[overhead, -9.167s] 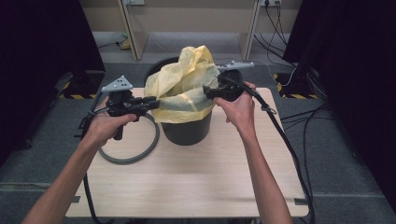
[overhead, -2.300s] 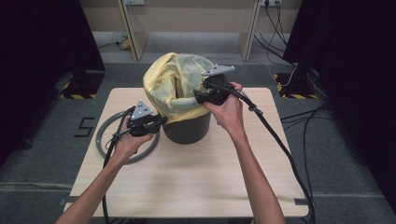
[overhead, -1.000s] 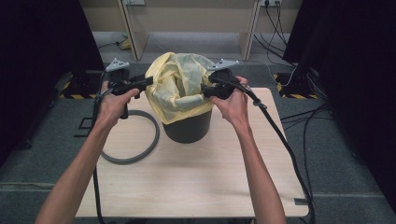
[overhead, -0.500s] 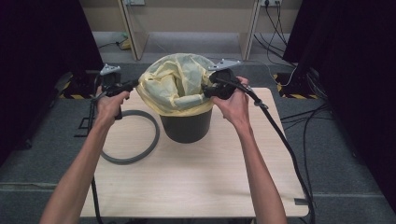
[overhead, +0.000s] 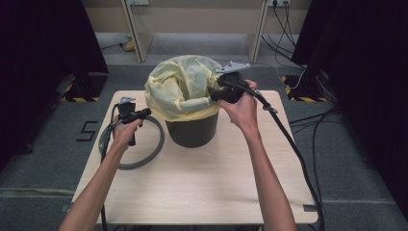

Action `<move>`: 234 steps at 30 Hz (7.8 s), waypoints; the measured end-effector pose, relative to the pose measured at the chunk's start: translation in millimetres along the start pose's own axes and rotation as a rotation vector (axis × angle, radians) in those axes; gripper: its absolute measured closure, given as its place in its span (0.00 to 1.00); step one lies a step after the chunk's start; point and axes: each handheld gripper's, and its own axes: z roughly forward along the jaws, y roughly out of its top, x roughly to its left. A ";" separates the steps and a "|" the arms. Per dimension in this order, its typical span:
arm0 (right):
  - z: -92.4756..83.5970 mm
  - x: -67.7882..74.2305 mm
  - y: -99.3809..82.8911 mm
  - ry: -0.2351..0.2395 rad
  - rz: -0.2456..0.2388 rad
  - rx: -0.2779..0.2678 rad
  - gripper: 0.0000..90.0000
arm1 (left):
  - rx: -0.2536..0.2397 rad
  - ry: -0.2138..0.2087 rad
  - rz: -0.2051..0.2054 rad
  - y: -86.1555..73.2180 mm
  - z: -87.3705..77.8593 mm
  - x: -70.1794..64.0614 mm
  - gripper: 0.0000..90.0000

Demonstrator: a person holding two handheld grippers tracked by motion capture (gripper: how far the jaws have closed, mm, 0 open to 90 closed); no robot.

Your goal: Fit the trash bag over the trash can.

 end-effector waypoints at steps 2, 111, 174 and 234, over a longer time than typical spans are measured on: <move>0.1 -0.3 0.0 0.001 0.002 -0.001 0.52 | -0.030 -0.015 -0.010 5.1 -8.6 1.3 0.89; 6.6 3.9 -89.8 0.160 0.077 0.061 1.00 | -0.054 -0.162 0.292 -4.8 -38.6 -46.6 0.68; 63.8 40.1 95.6 0.115 0.092 -0.053 0.48 | 0.260 -0.199 0.423 -170.0 -60.7 -92.3 0.30; 121.3 15.2 68.9 -0.009 0.223 0.147 0.44 | 0.264 -0.214 0.426 -170.4 -60.2 -94.1 0.29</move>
